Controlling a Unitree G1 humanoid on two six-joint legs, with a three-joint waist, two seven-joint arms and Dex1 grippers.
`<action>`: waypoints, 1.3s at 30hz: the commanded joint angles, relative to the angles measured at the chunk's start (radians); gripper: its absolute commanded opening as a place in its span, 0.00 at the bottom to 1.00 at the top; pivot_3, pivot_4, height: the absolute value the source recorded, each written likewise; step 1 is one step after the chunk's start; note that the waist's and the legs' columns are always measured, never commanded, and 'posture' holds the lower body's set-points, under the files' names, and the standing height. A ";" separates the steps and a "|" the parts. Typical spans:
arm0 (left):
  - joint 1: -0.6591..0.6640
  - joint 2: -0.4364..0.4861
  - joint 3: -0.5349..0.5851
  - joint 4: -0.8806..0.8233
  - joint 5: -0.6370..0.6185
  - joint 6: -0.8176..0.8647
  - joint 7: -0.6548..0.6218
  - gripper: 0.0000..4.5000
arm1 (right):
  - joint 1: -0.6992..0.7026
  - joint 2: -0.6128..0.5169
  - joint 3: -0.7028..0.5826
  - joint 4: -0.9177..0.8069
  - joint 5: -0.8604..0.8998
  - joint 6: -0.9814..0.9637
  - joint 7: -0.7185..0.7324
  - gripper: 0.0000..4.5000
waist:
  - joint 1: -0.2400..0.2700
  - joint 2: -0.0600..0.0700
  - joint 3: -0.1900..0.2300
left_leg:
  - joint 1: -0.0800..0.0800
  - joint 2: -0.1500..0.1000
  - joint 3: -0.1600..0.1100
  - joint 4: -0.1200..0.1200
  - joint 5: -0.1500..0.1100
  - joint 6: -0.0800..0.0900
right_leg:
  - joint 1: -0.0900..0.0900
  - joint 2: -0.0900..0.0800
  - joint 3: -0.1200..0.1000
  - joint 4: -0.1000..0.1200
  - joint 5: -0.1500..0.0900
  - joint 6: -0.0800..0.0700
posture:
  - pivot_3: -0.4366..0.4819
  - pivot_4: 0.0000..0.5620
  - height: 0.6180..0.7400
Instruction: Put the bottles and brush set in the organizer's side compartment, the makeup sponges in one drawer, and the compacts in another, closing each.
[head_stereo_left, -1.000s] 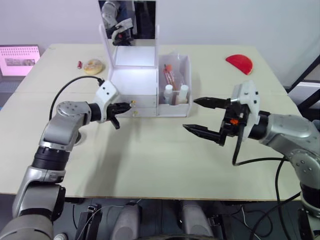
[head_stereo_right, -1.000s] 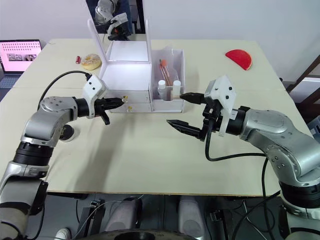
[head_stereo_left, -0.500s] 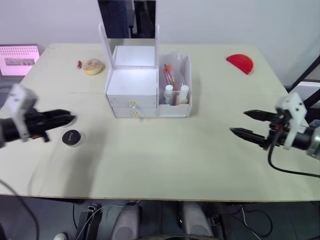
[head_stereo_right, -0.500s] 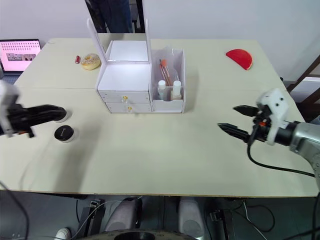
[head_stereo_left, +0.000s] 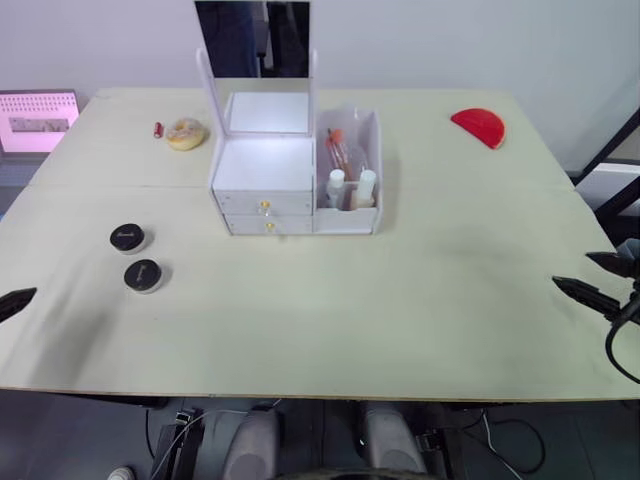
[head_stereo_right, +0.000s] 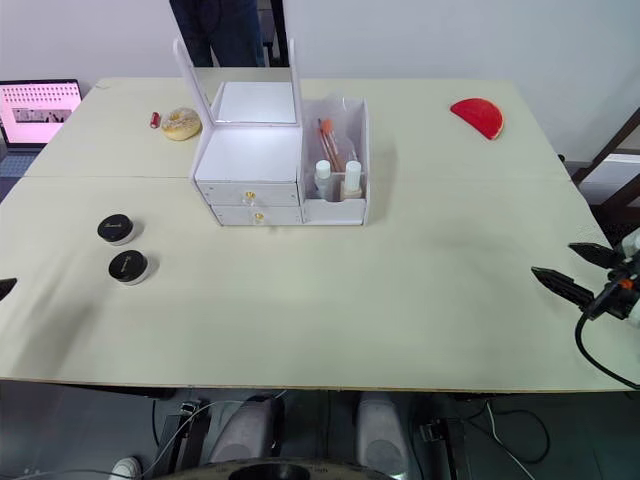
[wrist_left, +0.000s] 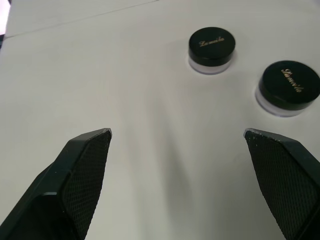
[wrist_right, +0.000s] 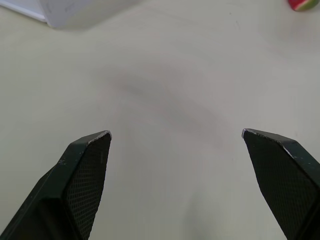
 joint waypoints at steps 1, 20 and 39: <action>-0.002 0.041 0.028 0.034 0.009 -0.063 0.007 0.99 | -0.012 -0.011 -0.018 0.003 -0.004 -0.024 0.012 1.00 | 0.000 0.000 0.000 | 0.000 0.000 0.000 0.000 0.000 0.000 | 0.000 0.000 0.000 0.000 0.000 0.000 | 0.48 0.27 1.00; 0.117 -0.707 -0.421 -0.966 0.012 0.106 0.620 0.99 | -0.369 0.056 0.285 -0.589 0.310 0.458 -0.152 1.00 | 0.008 0.002 0.001 | 0.000 0.000 0.002 0.004 0.000 -0.001 | 0.006 0.000 0.002 -0.001 0.001 0.000 | 0.48 0.27 1.00; -0.279 -1.108 -0.876 -0.548 0.430 -0.145 1.114 0.99 | -0.554 0.120 0.429 -0.655 0.338 0.579 -0.207 1.00 | 0.034 -0.001 -0.001 | -0.001 0.000 -0.002 0.008 0.000 -0.001 | 0.005 0.002 0.000 -0.002 0.005 -0.003 | 0.48 0.27 1.00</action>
